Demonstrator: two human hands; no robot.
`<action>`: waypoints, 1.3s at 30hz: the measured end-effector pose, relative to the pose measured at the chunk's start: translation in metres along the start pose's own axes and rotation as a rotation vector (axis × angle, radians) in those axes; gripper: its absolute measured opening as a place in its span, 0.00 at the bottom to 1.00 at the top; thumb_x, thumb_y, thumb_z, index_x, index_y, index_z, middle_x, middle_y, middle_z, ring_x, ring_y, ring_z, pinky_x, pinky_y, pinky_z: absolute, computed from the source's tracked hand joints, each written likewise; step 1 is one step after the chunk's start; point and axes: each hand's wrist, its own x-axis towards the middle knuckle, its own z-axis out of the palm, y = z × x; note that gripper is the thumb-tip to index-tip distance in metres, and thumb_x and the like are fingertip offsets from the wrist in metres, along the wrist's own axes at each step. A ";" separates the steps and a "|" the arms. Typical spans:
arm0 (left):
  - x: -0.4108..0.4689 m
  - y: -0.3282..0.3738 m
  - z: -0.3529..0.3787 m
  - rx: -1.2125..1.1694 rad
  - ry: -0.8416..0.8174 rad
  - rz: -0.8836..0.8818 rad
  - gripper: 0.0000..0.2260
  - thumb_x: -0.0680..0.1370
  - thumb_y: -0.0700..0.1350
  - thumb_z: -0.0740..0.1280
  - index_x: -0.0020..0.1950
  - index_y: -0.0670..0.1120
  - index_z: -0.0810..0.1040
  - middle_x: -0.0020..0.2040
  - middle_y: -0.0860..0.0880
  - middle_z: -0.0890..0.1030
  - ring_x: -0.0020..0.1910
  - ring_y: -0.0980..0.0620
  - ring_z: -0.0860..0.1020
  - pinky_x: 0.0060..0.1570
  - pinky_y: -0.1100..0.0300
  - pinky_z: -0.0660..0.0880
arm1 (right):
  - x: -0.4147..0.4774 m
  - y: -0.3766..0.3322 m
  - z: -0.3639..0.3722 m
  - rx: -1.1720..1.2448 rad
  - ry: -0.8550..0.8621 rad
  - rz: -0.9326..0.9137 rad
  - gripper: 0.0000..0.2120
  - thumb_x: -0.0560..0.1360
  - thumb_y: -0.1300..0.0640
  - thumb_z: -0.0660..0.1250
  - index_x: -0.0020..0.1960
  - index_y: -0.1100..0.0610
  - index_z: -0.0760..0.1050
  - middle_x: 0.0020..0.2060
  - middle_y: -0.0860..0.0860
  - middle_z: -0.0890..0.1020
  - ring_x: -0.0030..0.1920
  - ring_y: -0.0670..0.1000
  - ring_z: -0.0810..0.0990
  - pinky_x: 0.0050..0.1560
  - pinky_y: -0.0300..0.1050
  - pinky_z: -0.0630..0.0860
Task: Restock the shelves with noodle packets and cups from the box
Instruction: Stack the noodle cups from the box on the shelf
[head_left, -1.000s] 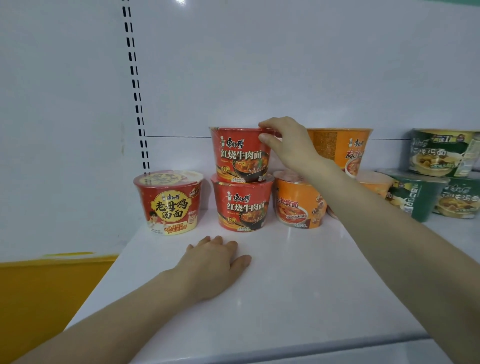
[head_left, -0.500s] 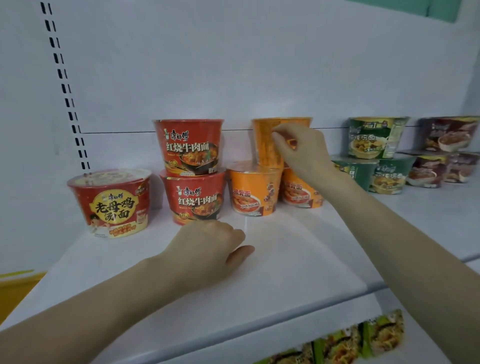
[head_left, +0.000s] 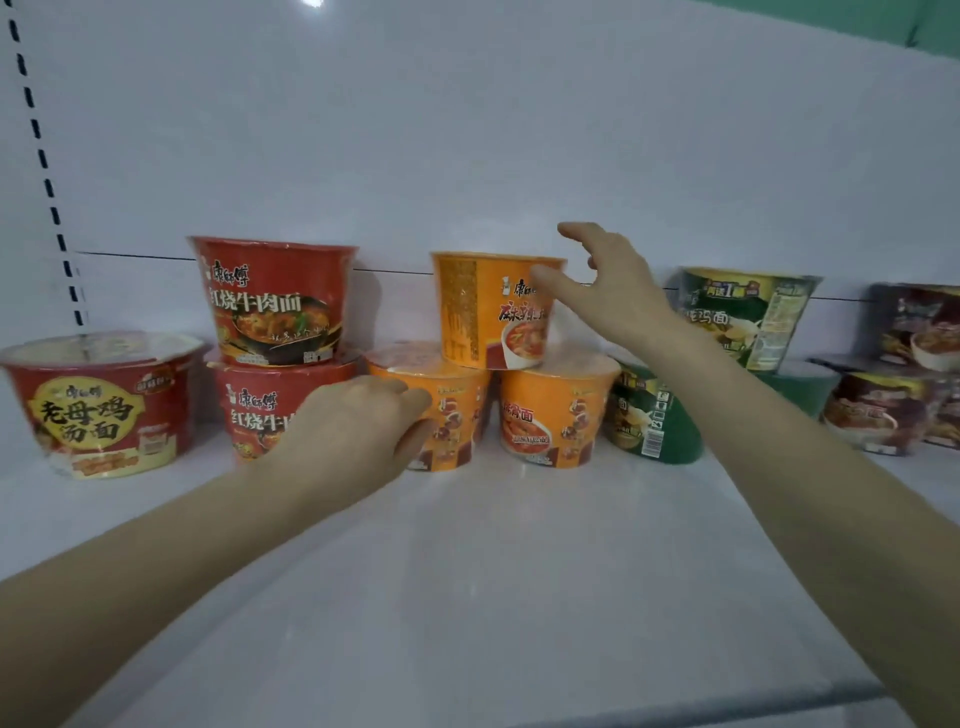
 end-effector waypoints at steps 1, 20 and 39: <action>0.004 -0.002 -0.001 0.020 -0.004 -0.045 0.10 0.73 0.47 0.63 0.38 0.43 0.80 0.32 0.46 0.80 0.29 0.44 0.78 0.22 0.58 0.72 | 0.004 0.003 0.001 0.022 -0.043 -0.013 0.29 0.75 0.46 0.64 0.72 0.52 0.61 0.71 0.52 0.65 0.70 0.51 0.63 0.66 0.46 0.63; 0.041 0.004 0.012 -0.115 -0.051 -0.101 0.11 0.75 0.45 0.65 0.51 0.41 0.82 0.42 0.41 0.79 0.39 0.41 0.78 0.34 0.52 0.77 | 0.018 0.020 0.013 0.246 -0.007 -0.078 0.18 0.72 0.49 0.68 0.59 0.56 0.75 0.55 0.51 0.77 0.52 0.46 0.73 0.54 0.43 0.73; 0.050 -0.002 0.021 -0.121 -0.148 -0.233 0.16 0.78 0.52 0.63 0.65 0.53 0.74 0.54 0.46 0.76 0.55 0.47 0.73 0.43 0.57 0.72 | 0.014 0.008 0.008 0.229 0.034 -0.057 0.18 0.74 0.50 0.66 0.60 0.56 0.75 0.58 0.52 0.77 0.52 0.44 0.70 0.55 0.42 0.71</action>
